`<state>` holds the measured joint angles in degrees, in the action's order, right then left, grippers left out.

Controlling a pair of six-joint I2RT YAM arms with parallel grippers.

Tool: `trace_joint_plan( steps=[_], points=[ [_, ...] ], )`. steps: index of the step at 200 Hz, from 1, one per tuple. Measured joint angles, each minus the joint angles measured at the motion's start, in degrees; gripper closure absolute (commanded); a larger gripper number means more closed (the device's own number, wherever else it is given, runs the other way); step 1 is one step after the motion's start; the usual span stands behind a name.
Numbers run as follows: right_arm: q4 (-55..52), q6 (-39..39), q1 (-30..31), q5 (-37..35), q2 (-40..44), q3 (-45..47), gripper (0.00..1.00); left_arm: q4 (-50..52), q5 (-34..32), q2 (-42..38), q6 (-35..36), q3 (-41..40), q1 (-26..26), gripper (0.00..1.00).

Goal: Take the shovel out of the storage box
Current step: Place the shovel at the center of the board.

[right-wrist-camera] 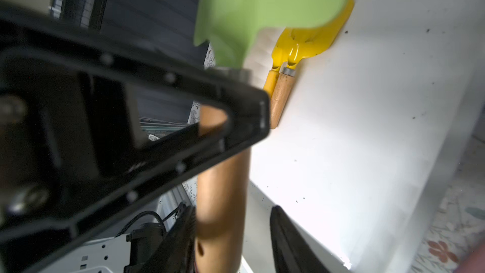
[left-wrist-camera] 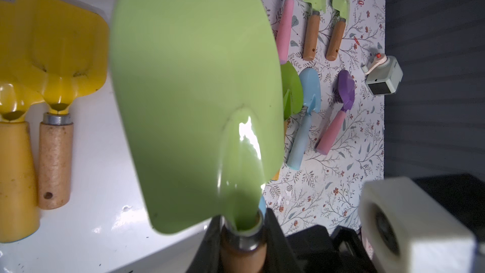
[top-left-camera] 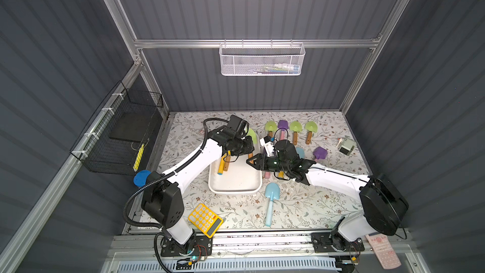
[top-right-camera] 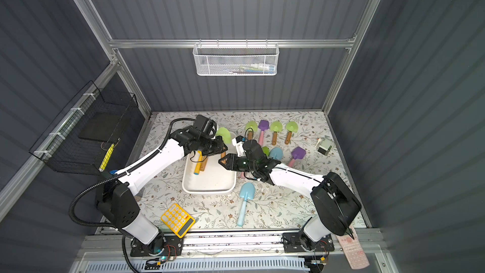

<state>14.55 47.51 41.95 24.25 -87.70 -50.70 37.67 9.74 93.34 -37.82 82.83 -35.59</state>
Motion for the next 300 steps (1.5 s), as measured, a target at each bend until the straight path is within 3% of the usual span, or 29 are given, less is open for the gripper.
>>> trace_joint_plan(
  steps=[53,96,124,137,156,180,238,300],
  points=[
    [1.6,0.2,-0.4,0.3,0.0,-0.4,0.58,0.0,0.6,-0.6,-0.2,-0.1,0.0,0.92],
    [2.1,0.7,-0.5,0.7,0.0,-0.9,0.79,0.0,0.9,-0.6,-0.2,-0.1,0.0,0.91],
    [2.1,1.3,-0.7,1.3,-0.1,-0.9,0.87,0.0,0.9,-0.6,-0.3,-0.1,0.0,0.89],
    [2.1,1.4,-0.7,1.3,-0.1,-0.9,0.88,0.0,0.9,-0.6,-0.3,-0.1,0.0,0.72],
    [2.1,1.4,-0.7,1.2,0.0,-0.8,0.88,0.0,0.8,-0.6,0.1,-0.1,0.0,0.32],
    [1.4,1.4,-0.8,1.0,1.4,0.1,0.89,1.1,-0.3,-0.6,0.8,0.4,0.0,0.11],
    [-4.4,1.1,-2.1,-0.9,12.8,7.1,0.9,3.3,-5.1,-3.6,5.4,2.6,2.7,0.09],
    [-24.5,3.0,-1.4,-5.6,44.8,21.7,0.88,3.1,-13.0,-4.7,10.7,-3.1,5.3,0.1]
  ],
)
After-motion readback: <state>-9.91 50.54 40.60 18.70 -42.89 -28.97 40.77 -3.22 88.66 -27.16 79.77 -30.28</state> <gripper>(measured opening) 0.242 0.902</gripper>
